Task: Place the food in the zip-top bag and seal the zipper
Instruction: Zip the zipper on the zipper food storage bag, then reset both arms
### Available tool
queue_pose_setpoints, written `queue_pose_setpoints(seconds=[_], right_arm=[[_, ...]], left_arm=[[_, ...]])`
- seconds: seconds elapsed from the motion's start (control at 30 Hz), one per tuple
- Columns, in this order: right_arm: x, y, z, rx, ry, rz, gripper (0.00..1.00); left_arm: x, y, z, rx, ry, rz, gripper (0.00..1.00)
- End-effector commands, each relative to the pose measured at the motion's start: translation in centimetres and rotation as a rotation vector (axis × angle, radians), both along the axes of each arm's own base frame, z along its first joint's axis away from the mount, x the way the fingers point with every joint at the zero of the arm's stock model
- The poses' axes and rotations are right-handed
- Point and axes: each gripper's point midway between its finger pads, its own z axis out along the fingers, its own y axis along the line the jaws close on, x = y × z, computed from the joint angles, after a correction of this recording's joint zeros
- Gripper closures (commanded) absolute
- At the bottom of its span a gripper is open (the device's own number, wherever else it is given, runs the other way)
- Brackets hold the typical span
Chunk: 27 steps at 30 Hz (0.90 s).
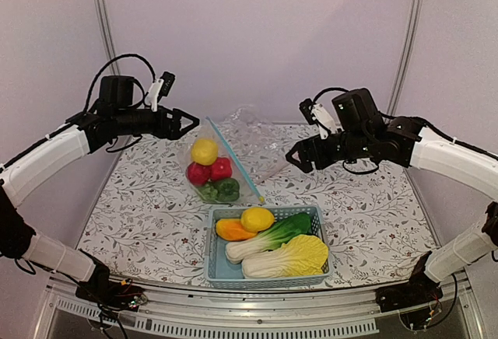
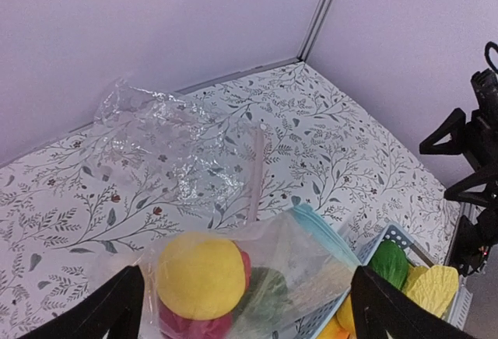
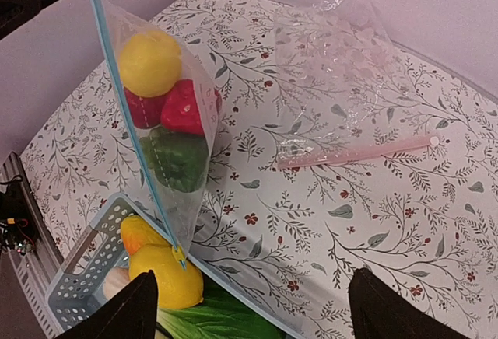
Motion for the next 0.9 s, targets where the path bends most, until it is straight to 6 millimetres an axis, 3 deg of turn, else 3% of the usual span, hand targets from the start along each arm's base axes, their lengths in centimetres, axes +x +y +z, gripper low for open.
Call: queue_pose_setpoints(seconds=[0.0, 0.1, 0.3, 0.53, 0.7, 0.87], right_arm=[[2.2, -2.0, -0.9, -0.003, 0.005, -0.130, 0.09], [3.5, -3.7, -1.4, 0.002, 0.012, -0.209, 0.01], [6.3, -9.1, -3.2, 0.035, 0.032, -0.384, 0.01], [8.5, -17.7, -4.5, 0.039, -0.004, -0.598, 0.01], [8.4, -23.8, -4.0, 0.085, -0.069, -0.734, 0.01], [7.3, -28.0, -3.7, 0.121, -0.180, -0.839, 0.01]], left_arm=[[1.0, 1.5, 0.4, -0.001, -0.022, 0.085, 0.05], [2.1, 3.0, 0.4, -0.018, 0.006, 0.164, 0.03], [3.4, 8.0, 0.1, -0.103, 0.028, 0.357, 0.01], [4.6, 17.6, -5.3, -0.054, 0.045, 0.711, 0.00], [3.5, 24.5, -7.0, -0.080, -0.010, 0.923, 0.00], [1.2, 28.5, -7.9, -0.039, -0.129, 1.076, 0.00]])
